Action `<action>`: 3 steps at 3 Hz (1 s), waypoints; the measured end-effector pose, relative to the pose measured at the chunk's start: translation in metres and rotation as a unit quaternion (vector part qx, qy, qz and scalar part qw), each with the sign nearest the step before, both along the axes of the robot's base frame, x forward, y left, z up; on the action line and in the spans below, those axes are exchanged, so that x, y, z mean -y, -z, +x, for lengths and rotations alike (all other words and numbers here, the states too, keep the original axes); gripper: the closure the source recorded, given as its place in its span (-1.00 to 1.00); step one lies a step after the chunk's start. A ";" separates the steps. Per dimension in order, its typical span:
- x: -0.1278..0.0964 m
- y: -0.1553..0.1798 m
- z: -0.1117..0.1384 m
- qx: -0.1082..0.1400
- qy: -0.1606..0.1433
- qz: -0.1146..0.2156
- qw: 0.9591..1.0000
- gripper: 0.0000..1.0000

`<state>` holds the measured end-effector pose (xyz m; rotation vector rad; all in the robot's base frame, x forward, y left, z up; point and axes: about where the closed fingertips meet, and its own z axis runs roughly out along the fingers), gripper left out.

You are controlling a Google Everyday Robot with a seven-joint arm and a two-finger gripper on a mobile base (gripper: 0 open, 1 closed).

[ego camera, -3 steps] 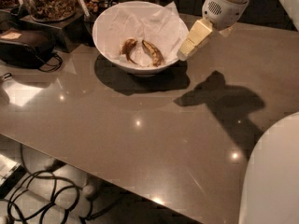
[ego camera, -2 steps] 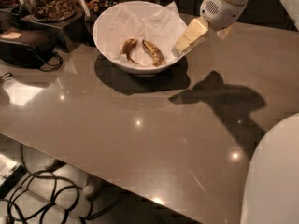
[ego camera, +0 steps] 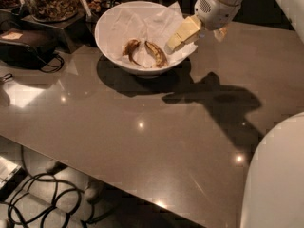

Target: Pick banana from white bowl

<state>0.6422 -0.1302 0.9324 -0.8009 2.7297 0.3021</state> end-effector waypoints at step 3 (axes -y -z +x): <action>-0.047 -0.031 -0.006 0.031 -0.047 0.008 0.998 -1.00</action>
Offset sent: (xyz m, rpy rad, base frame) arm -0.0232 0.0524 0.0465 0.0246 -0.0763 0.1266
